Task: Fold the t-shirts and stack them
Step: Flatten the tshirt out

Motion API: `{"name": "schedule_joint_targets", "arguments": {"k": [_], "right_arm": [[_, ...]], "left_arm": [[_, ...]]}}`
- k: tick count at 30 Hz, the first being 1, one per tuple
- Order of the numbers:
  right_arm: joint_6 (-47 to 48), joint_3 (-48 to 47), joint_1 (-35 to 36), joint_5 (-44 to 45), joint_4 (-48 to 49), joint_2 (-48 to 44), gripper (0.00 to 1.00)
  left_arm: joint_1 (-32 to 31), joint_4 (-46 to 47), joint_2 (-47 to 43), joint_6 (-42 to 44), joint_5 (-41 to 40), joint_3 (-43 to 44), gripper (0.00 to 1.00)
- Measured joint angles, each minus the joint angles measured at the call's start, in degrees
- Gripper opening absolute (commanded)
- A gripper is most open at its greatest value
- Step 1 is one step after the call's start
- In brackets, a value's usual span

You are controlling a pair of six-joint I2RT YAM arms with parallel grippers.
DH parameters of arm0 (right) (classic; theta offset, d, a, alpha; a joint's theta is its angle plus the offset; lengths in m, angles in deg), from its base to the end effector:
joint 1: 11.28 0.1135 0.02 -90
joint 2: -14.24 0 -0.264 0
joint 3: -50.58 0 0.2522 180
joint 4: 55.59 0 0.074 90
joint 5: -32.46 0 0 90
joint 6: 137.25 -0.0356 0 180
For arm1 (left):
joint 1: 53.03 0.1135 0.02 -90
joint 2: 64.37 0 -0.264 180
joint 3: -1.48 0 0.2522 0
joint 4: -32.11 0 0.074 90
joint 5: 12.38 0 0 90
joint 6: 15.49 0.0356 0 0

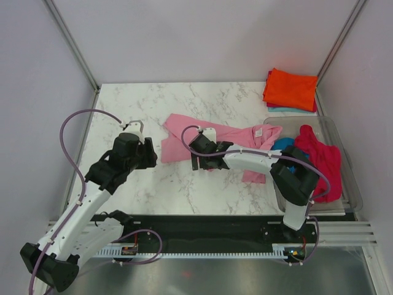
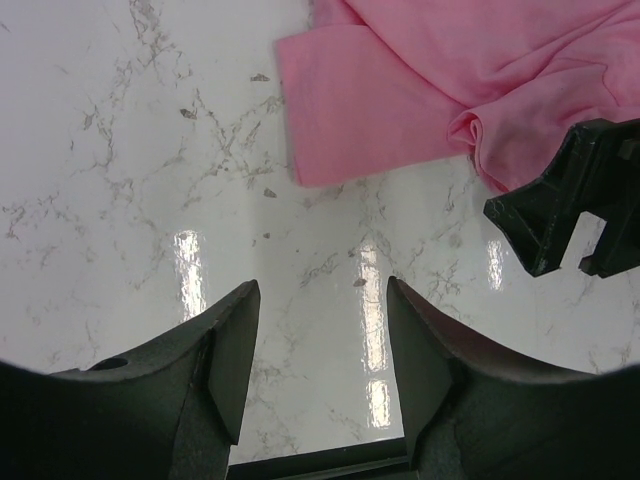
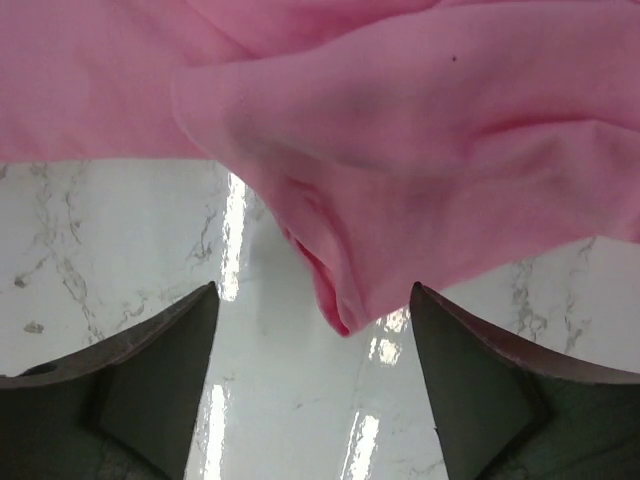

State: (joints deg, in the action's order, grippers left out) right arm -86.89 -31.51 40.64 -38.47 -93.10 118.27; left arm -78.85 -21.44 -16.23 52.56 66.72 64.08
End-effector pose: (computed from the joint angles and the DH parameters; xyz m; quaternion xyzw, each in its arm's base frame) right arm 0.2390 0.2862 0.1827 -0.0584 0.9506 0.0748 0.2957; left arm 0.1583 -0.0691 0.3044 -0.0104 0.8997 -0.0948 0.4259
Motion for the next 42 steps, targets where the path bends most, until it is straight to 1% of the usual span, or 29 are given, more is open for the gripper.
{"name": "schedule_joint_targets", "arguments": {"k": [2,3,6,8,9,11,12,13,14,17,19,23,25,27,30,33,34,37,42], "right_arm": [[0.55,-1.42,-0.02,0.57,0.13,1.97,0.7],[0.74,-1.77,0.0,0.87,0.22,2.99,0.6],[0.74,-1.88,0.0,2.23,-0.31,5.46,0.56],[0.5,-1.88,0.02,2.54,0.02,5.46,0.49],[0.42,-1.75,0.11,2.82,0.07,5.46,0.4],[0.0,-1.25,0.22,3.3,0.83,5.33,0.3],[-0.15,-0.96,0.26,3.45,1.18,5.2,0.14],[-0.15,-0.61,0.31,3.56,1.64,5.05,0.05],[-0.61,-0.31,0.37,3.45,2.21,4.85,0.0],[-0.94,1.9,0.48,4.02,2.99,3.08,0.0],[-1.05,5.86,0.48,5.33,3.1,-0.31,0.0],[-1.05,17.33,0.48,7.65,4.94,-12.0,0.0],[-0.57,22.23,0.35,7.8,7.87,-17.7,0.0],[0.11,25.51,0.35,7.52,11.3,-21.18,0.0],[1.14,28.37,-0.24,5.55,15.91,-23.34,0.0],[1.9,30.75,-1.62,3.06,20.02,-24.26,0.0],[2.19,31.74,-2.36,1.97,21.42,-24.68,0.0],[3.06,32.96,-3.76,-0.96,23.74,-24.92,0.0],[3.87,33.03,-4.11,-3.19,26.38,-24.92,0.0]], "left_arm": [[0.0,0.04,-0.24,0.0,0.0,-0.13,0.61],[0.0,0.04,-0.33,0.0,0.0,-0.13,0.61],[0.0,0.07,-0.55,0.0,0.0,-0.15,0.62],[0.0,0.07,-0.68,0.0,0.0,-0.15,0.64],[0.0,0.11,-0.63,0.0,-0.02,-0.17,0.64],[0.11,0.48,0.07,-0.02,-0.04,-0.17,0.64],[0.22,0.74,0.63,-0.02,-0.04,-0.15,0.65],[0.44,1.03,1.9,-0.04,-0.04,-0.11,0.65],[0.81,1.07,3.67,-0.09,-0.07,0.13,0.66],[2.47,1.6,10.23,-0.92,0.04,1.99,0.67],[4.26,3.37,17.05,-1.92,1.05,4.22,0.67],[11.93,8.15,28.59,-4.7,4.09,8.55,0.67],[16.13,11.65,35.52,-6.84,7.19,10.97,0.66],[19.37,15.76,41.64,-8.85,10.4,12.44,0.65],[23.17,20.15,51.89,-11.96,14.88,16.17,0.64],[24.98,22.71,61.05,-15.1,19.23,21.59,0.64],[25.55,24.17,63.8,-17.42,22.16,23.43,0.64],[25.99,29.0,66.88,-21.79,26.38,26.34,0.64],[25.94,33.53,70.51,-28.17,31.3,27.65,0.63]]}}
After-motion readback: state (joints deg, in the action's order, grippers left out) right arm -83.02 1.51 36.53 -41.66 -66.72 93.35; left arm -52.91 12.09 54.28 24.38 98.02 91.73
